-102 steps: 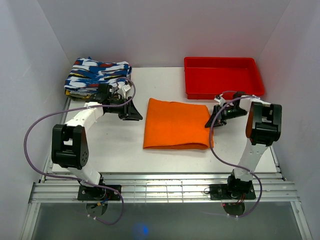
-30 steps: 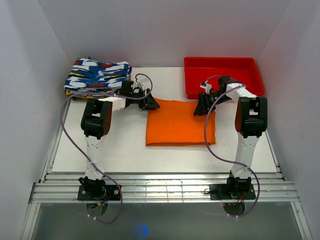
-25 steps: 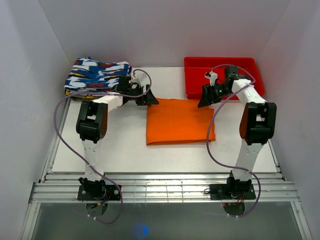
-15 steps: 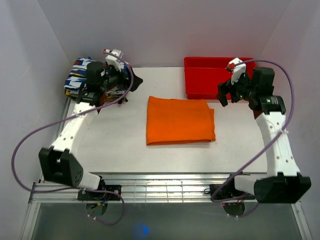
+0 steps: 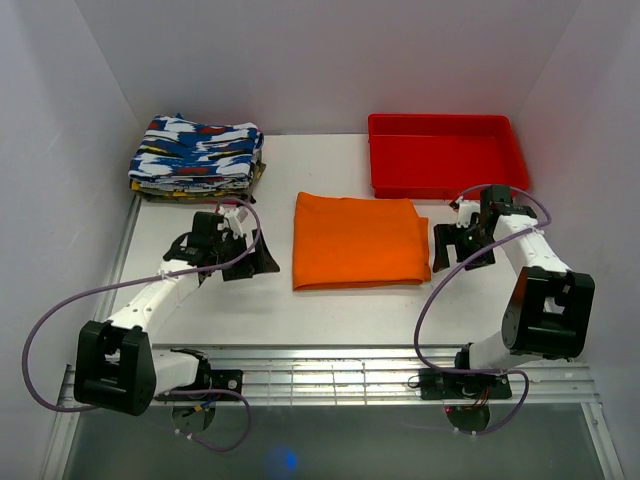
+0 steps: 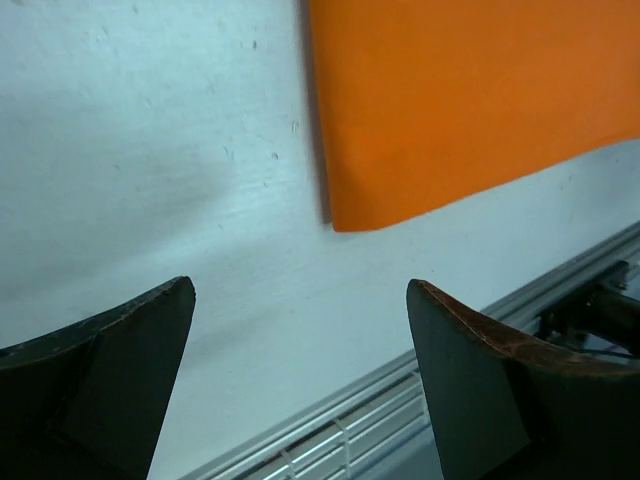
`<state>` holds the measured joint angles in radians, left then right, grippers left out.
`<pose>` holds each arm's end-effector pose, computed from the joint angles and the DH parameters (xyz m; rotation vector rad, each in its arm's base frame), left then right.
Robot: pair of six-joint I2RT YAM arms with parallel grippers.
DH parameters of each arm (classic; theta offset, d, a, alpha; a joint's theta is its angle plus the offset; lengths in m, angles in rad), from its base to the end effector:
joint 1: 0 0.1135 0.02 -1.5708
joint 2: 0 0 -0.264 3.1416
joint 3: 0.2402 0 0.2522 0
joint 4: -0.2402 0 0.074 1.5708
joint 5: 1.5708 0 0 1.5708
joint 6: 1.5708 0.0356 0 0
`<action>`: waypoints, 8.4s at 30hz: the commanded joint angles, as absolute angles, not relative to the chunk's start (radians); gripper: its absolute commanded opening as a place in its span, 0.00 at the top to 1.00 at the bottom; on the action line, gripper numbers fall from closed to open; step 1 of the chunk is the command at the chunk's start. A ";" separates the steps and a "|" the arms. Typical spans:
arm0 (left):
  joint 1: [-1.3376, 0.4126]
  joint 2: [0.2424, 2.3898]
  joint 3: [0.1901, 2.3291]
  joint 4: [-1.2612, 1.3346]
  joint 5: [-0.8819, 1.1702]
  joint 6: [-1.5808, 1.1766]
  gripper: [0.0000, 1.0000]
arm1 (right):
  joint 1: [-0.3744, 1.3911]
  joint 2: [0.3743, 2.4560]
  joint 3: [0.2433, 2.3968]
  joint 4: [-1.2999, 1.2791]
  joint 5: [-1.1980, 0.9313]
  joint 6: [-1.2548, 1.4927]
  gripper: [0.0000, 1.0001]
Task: Fold and stack the trousers
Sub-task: Neatly place the folded trousers to the corner
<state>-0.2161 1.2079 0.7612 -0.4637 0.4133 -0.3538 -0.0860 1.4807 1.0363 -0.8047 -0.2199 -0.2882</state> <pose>0.2299 -0.0651 0.2244 0.0073 2.5273 -0.7501 0.2772 -0.0161 0.2221 -0.3298 2.7585 0.2174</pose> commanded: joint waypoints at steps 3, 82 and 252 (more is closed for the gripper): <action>-0.216 1.115 0.654 -0.301 0.523 -0.552 0.02 | -0.100 1.502 0.967 -0.744 -0.383 -0.131 0.01; -0.212 1.344 0.529 -0.092 0.635 -0.699 0.02 | -0.178 1.575 0.673 -0.224 -0.690 0.331 0.10; 0.508 1.963 1.603 0.526 0.222 -0.216 1.00 | 0.798 2.579 2.416 0.681 0.068 -0.563 0.92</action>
<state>0.4709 2.0235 1.4868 0.4019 0.3431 -0.1871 0.8692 2.7064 2.3653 0.5556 -0.0025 -0.4759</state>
